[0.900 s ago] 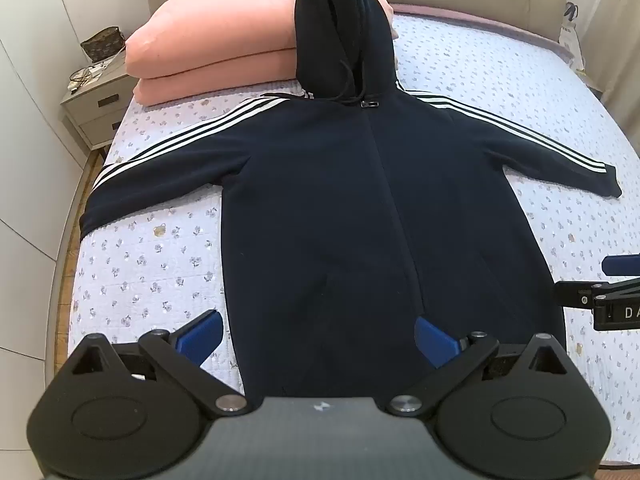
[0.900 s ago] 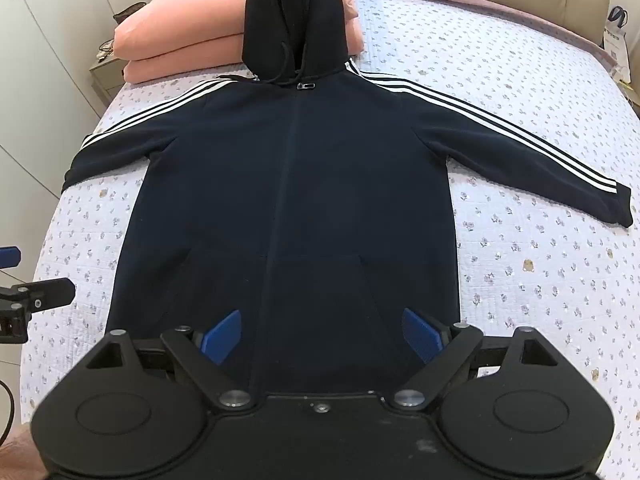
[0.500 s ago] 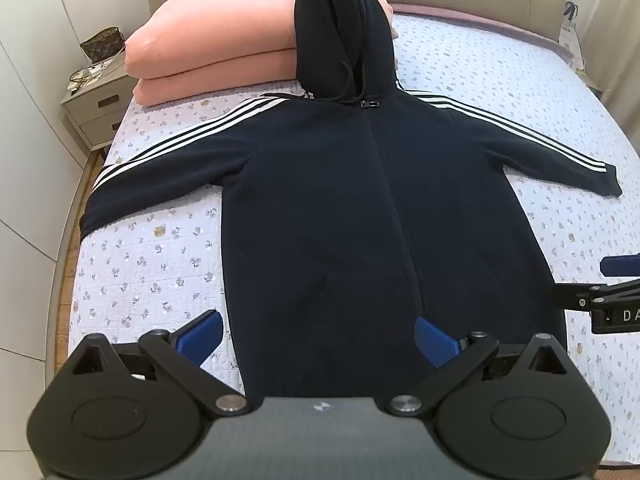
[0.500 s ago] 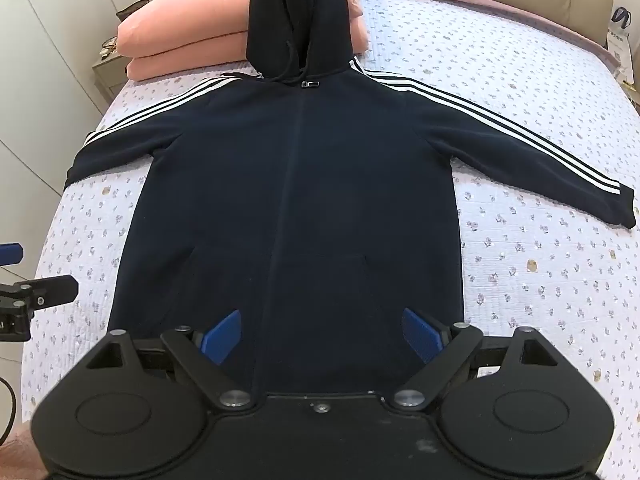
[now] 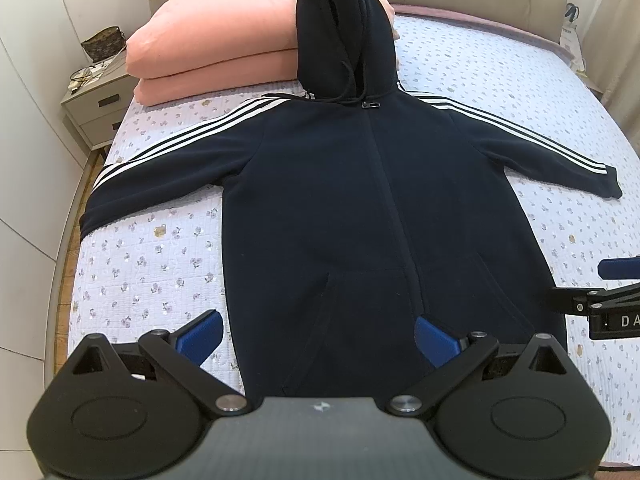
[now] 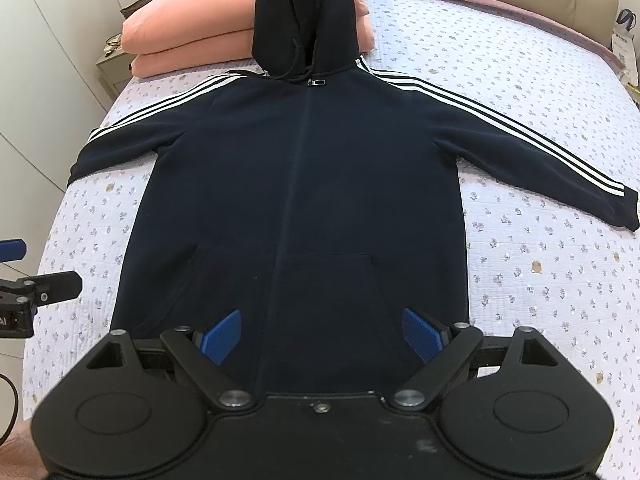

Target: Fold large clothes

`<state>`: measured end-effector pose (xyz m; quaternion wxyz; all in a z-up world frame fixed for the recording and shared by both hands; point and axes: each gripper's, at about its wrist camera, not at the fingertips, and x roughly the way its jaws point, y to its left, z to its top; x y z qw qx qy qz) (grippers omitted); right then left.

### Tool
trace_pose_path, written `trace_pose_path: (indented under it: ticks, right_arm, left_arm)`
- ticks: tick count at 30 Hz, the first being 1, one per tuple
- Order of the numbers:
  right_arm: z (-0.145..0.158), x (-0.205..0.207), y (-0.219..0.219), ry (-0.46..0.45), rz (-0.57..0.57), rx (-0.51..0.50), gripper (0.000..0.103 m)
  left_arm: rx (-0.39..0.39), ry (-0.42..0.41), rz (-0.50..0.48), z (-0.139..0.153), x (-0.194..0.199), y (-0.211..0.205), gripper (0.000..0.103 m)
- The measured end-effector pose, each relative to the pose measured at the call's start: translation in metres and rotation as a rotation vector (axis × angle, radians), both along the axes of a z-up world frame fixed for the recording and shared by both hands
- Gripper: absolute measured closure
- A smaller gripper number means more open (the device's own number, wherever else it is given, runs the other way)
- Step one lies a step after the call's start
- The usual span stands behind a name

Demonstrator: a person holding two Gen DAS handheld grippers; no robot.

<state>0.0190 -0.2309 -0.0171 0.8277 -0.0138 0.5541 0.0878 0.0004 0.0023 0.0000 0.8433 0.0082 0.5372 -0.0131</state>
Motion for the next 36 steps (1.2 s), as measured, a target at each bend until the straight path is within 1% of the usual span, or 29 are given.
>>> trace_pose_path:
  ticks: [13, 36]
  right_arm:
    - [0.0009, -0.0018, 0.0024, -0.002, 0.007, 0.002, 0.0]
    - [-0.0003, 0.0018, 0.0007, 0.007, 0.017, 0.001, 0.0]
  left_arm:
    - [-0.001, 0.002, 0.007, 0.001, 0.0009, 0.0005, 0.0]
    - [-0.026, 0.013, 0.023, -0.0049, 0.0038, 0.004, 0.0]
